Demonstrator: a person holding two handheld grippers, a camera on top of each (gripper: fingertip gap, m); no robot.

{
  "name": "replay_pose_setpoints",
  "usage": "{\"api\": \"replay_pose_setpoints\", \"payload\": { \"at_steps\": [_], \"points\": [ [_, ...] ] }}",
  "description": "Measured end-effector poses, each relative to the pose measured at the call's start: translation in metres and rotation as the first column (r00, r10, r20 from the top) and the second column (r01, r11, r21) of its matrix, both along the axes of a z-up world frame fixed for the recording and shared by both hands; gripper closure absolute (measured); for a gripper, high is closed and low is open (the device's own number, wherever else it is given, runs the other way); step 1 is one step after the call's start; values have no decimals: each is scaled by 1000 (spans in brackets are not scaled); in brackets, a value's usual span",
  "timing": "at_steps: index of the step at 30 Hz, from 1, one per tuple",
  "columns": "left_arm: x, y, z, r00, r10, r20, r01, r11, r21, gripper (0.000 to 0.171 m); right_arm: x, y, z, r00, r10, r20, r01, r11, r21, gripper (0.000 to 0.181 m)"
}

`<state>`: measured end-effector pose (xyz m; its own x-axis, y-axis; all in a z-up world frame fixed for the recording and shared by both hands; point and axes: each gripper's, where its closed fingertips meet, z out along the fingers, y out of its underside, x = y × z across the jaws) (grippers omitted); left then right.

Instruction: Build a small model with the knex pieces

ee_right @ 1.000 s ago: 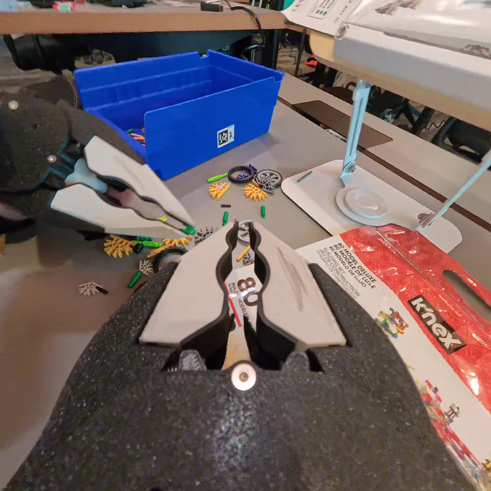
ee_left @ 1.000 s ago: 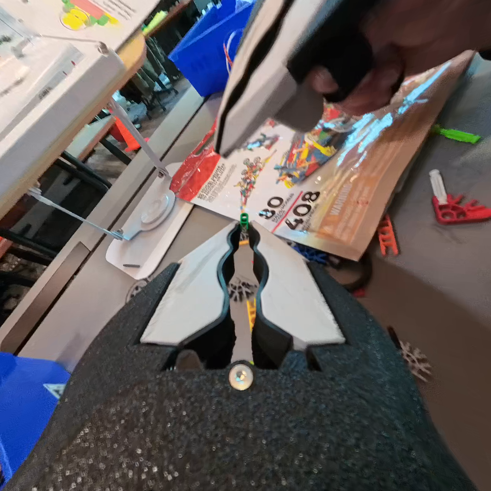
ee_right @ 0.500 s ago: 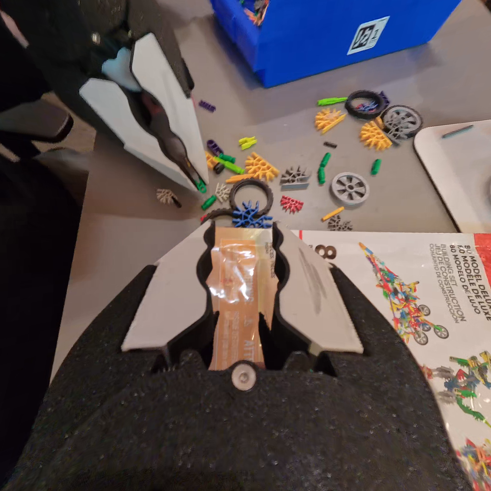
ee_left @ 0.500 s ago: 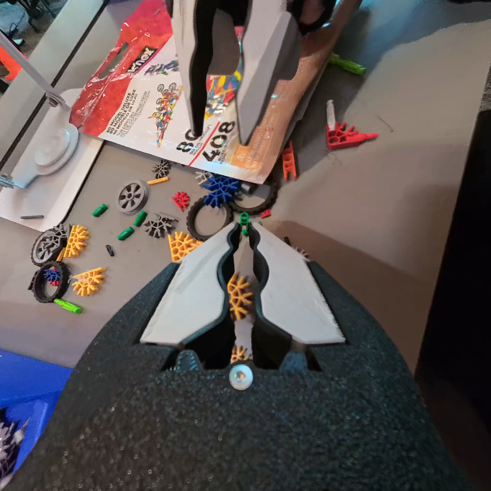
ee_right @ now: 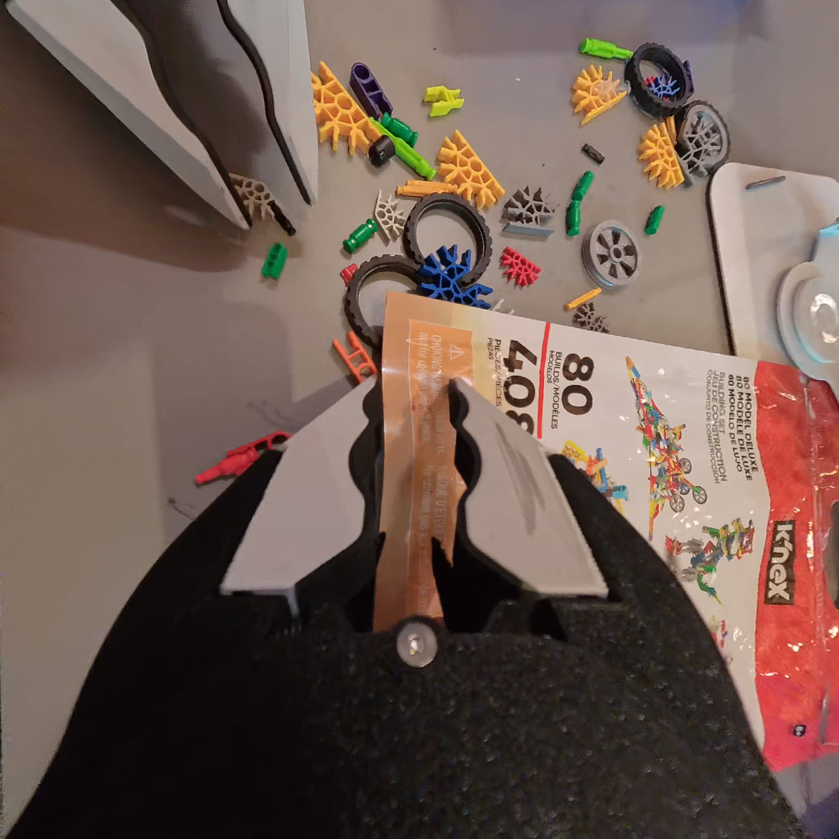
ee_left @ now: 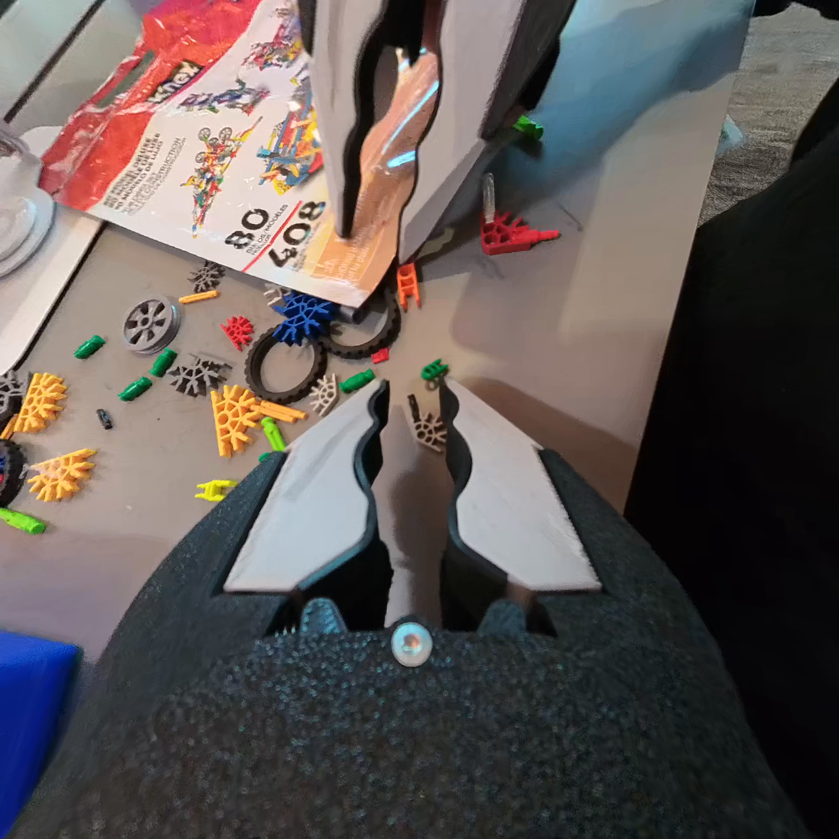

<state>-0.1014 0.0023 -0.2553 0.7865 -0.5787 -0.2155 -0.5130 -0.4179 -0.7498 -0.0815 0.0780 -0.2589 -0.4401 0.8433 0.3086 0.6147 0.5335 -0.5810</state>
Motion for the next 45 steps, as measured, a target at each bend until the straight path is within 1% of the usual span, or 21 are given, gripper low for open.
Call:
{"api": "replay_pose_setpoints", "payload": {
  "at_steps": [5, 7, 12, 14, 19, 22, 30, 32, 39, 45],
  "points": [
    [-12, -9, 10, 999, 39, 26, -40, 999, 32, 151, -1, -4, 7, 999, 11, -33, -12, 1000, -17, 169],
    [-18, -10, 12, 998, 57, 15, -58, 997, 48, 152, -2, -4, 14, 998, 8, -62, -9, 1000, -23, 181],
    [-28, -11, 20, 996, 85, 13, -86, 992, 94, 152, -5, 12, 39, 986, -63, -151, 62, 998, -9, 181],
    [-31, -12, 21, 995, 96, 14, -97, 990, 102, 152, -6, 20, 53, 975, -98, -198, 94, 995, -26, 181],
    [-41, -14, 21, 991, 130, 12, -130, 985, 115, 152, -10, 44, 87, 922, -209, -326, 190, 978, -89, 181],
    [-44, -15, 21, 990, 138, 13, -139, 984, 115, 152, -9, 55, 98, 895, -254, -365, 225, 967, -121, 181],
    [-48, -16, 16, 989, 151, 6, -150, 983, 102, 152, -8, 65, 101, 864, -319, -390, 273, 947, -169, 181],
    [-48, -16, 15, 989, 150, 7, -150, 983, 102, 152, -7, 71, 103, 847, -340, -409, 296, 940, -168, 181],
    [-47, -11, 14, 989, 149, 5, -149, 984, 101, 151, -3, 69, 96, 852, -346, -392, 283, 936, -211, 181],
    [-43, -1, 17, 990, 138, 7, -138, 984, 114, 151, -4, 54, 86, 870, -314, -380, 241, 943, -228, 181]
  ]
}}
